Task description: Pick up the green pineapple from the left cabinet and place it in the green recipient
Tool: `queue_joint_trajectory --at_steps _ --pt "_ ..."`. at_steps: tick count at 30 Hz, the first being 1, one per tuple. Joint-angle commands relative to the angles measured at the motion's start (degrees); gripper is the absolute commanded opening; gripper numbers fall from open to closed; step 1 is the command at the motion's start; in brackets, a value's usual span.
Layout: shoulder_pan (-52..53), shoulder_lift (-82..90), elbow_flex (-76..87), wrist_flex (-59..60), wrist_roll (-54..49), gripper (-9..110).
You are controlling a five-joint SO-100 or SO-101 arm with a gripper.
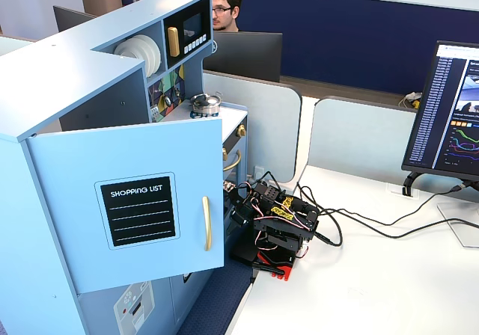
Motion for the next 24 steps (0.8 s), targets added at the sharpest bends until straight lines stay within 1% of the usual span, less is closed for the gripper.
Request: queue_joint_trajectory --at_steps 1,8,12,16,19,21,24 --pt "4.92 -0.53 1.05 9.40 2.02 0" --pt "4.13 -0.53 1.05 9.49 1.41 0" --pt "-2.99 -0.53 0.79 6.59 0.18 0" --pt "-15.12 -0.70 -1.32 -6.50 -0.09 0" --pt "-23.91 -0.70 -4.04 -22.32 -2.11 0" --pt "-29.27 -0.88 -5.71 -32.52 -0.88 0" --pt "-35.16 -2.99 -6.94 -47.37 -4.22 0"
